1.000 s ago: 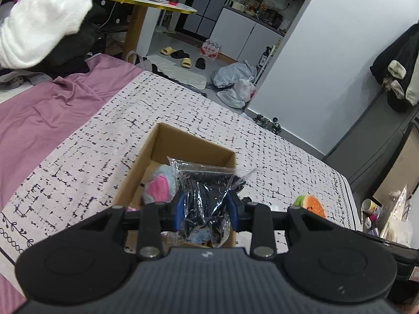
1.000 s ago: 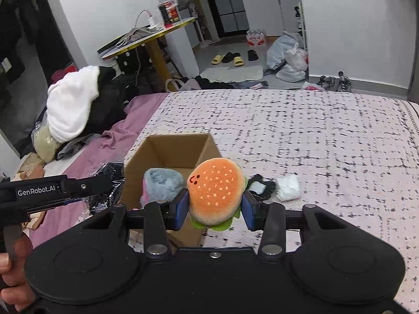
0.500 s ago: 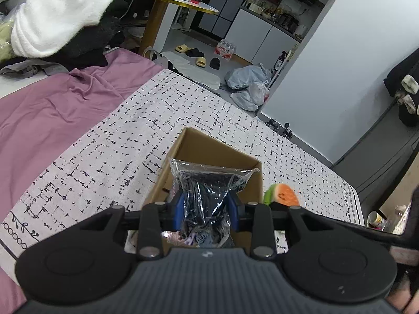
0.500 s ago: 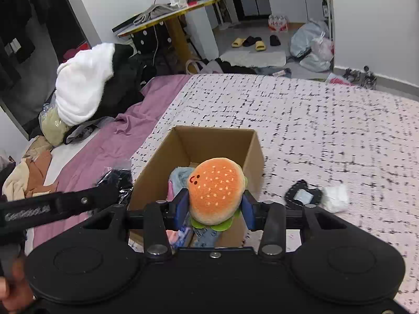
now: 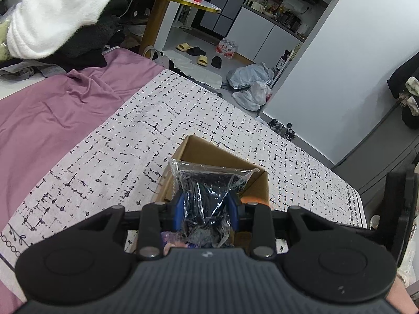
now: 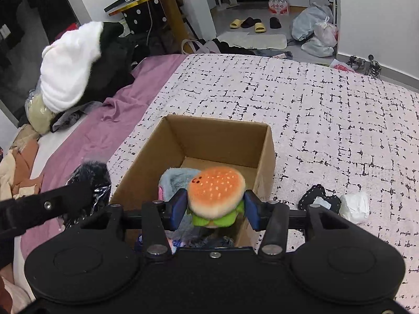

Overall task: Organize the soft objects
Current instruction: 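Carry the black-item bag and burger plush over the box with both tools, then open both tools to drop the bag and burger plush into the box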

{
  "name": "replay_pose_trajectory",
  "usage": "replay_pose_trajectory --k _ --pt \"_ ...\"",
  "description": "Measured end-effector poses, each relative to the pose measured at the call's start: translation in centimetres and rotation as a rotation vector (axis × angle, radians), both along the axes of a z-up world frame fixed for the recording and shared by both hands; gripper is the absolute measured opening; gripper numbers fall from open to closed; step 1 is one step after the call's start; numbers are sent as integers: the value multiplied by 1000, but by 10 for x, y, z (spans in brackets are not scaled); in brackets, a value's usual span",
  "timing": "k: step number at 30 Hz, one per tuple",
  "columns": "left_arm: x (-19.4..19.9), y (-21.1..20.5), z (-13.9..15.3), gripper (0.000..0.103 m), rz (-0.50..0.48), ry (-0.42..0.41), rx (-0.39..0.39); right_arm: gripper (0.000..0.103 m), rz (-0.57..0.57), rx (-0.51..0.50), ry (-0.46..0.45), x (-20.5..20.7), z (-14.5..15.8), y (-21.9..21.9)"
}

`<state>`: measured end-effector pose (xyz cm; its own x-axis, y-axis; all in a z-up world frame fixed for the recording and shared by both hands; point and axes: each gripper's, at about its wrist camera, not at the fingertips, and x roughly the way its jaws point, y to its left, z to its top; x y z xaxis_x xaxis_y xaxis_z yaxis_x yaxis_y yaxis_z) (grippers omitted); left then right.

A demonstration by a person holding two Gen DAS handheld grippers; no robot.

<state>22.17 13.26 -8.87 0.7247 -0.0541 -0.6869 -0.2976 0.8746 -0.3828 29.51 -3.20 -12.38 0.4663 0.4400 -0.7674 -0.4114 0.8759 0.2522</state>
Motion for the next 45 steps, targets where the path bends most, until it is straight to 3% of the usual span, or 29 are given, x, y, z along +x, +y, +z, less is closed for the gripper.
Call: replay_pose_trajectory --k 3,22,30,36,38,45 --pt "6 -1 0 33 -5 1 -1 65 -10 14 0 0 3 -4" --pt "61 -6 -10 34 -60 41 21 67 -64 66 -22 -22 20 -55" --pt "95 -11 -24 35 -75 107 53 68 -125 63 -12 -32 12 -81" --pt "104 -7 -29 41 -27 160 70 69 -165 63 3 -39 7 -100" --pt "100 -4 -27 52 -14 144 56 69 -175 61 8 -40 5 -106" --pt "87 -9 -10 58 -7 117 85 70 -197 79 10 -46 2 -119"
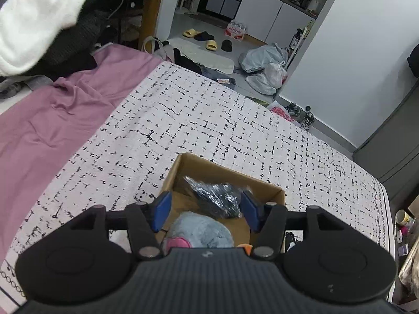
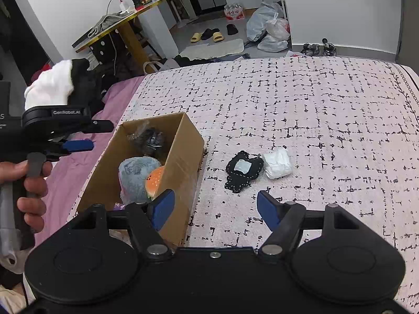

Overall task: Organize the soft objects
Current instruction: 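Open both tools to drop the bag and burger plush into the box, then move the left tool to the black fabric patch while the right tool approaches the white packet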

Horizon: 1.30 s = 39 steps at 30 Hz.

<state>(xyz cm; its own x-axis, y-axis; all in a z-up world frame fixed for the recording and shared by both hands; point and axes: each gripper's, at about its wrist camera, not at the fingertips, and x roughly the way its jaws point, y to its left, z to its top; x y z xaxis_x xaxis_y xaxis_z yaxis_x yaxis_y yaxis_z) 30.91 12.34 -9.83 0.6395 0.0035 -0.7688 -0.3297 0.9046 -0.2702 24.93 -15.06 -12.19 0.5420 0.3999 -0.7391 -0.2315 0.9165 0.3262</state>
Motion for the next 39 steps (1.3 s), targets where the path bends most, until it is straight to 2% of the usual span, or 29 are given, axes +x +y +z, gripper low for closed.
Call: replay_pose_trajectory --k 1,5,9,13,17,19,24,28,32,39 --pt "-3 -1 2 59 2 -5 -2 71 -4 4 -2 -1 1 -2" --pt "-17 -6 10 75 25 -25 10 82 -13 11 -24 -7 6 -10" --pt "-33 -16 18 83 32 -45 30 87 -19 24 -48 -12 11 -18" --pt "-51 -26 25 88 41 -69 42 98 -25 39 -87 -19 19 -28" --pt "-72 -43 33 93 55 -122 114 100 -17 55 -125 -25 26 -37" --pt "-81 -51 35 93 49 -139 132 103 -14 60 -143 -28 29 -40" --pt "-98 -67 40 94 48 -150 127 103 9 65 -177 -35 34 -49" --pt "-111 -83 42 94 46 -157 158 103 14 73 -193 -41 36 -57" --pt "-121 -99 40 94 28 -143 148 103 26 79 -202 -46 34 -67" --pt "-135 -128 34 94 11 -126 186 103 51 84 -195 -52 29 -84"
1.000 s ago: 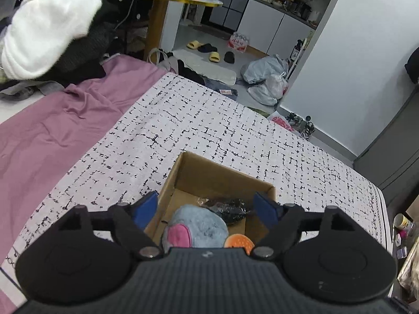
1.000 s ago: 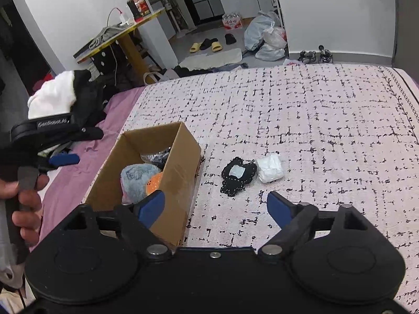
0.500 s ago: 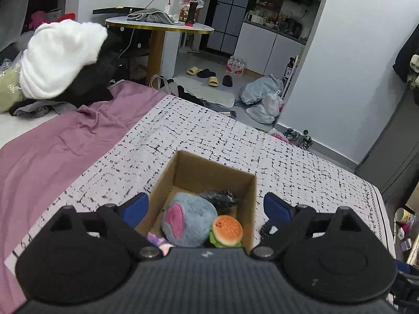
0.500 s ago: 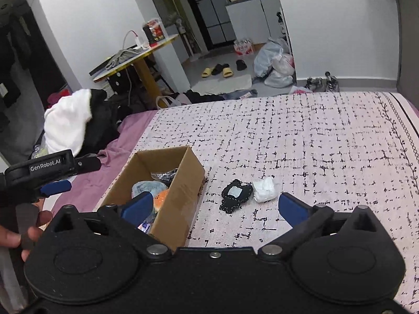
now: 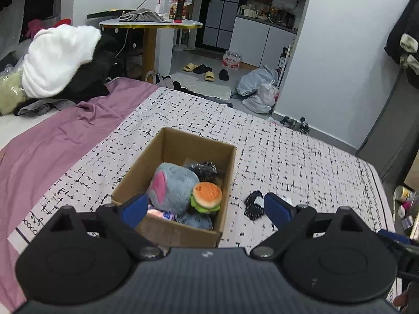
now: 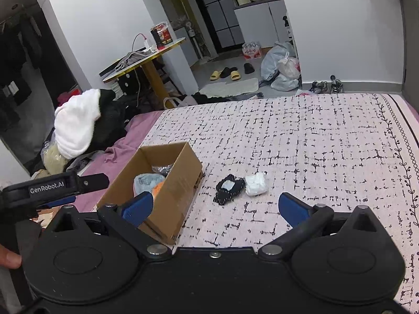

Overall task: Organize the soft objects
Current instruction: 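Move the left tool to the black fabric patch while the right tool approaches the white packet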

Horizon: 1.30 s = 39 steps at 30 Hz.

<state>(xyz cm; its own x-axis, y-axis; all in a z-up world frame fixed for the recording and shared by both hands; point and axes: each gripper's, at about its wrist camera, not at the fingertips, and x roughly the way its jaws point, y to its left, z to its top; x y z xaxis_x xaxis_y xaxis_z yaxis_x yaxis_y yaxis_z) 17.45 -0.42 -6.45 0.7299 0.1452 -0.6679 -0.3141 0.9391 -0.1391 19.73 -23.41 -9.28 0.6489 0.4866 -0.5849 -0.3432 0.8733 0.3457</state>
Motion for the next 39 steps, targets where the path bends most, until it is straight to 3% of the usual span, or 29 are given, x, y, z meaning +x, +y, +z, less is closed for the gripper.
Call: replay_pose_trajectory --k 18,25,32,39 --pt "-7 -57 -13 94 -73 55 33 103 -8 -47 -55 0 -8 -36" --pt "1 -70 -17 94 -67 70 48 103 58 -18 -28 14 -8 -38" --pt "19 -81 -21 94 -93 107 59 103 68 -5 -5 32 -14 -43" --pt "38 -89 -32 90 -92 114 62 102 38 48 77 61 -29 -46"
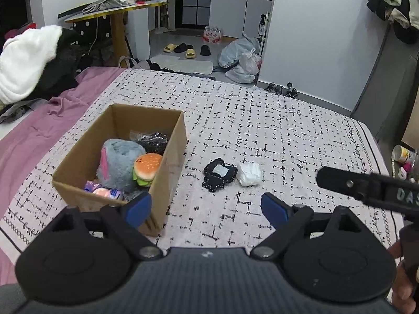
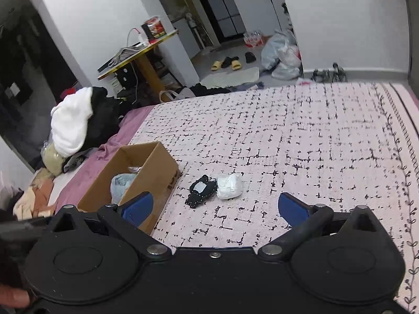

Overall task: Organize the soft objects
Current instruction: 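Move the left tool to the black fabric patch while the right tool approaches the white packet, then close the left tool on the black patch while the right tool grasps the white packet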

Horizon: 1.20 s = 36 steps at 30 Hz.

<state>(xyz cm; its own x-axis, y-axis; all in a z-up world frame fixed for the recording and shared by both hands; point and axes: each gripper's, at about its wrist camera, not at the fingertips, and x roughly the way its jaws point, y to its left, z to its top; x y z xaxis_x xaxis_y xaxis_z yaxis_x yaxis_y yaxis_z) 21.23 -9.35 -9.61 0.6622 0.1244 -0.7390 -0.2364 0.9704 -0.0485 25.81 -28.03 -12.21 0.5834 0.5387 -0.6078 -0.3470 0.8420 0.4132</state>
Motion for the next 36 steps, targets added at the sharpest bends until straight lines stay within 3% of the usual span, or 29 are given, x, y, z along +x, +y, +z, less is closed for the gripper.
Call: replay_pose_trajectory --k 5,11,16,21,28,36 --pt "18 -4 -13 76 2 18 -7 92 21 12 38 24 -11 8" --pt "42 -8 -30 69 -6 37 -19 82 24 45 53 44 -35 6" --pt "66 -5 -44 59 -11 50 -41 72 9 87 128 61 -63 0" --pt "87 -3 -59 58 0 61 -60 72 -28 197 194 82 -77 -10" --pt "113 2 -85 58 32 101 -47 72 -20 198 268 97 -106 1" --pt "132 10 -110 58 33 123 -56 67 -14 274 325 103 -116 7"
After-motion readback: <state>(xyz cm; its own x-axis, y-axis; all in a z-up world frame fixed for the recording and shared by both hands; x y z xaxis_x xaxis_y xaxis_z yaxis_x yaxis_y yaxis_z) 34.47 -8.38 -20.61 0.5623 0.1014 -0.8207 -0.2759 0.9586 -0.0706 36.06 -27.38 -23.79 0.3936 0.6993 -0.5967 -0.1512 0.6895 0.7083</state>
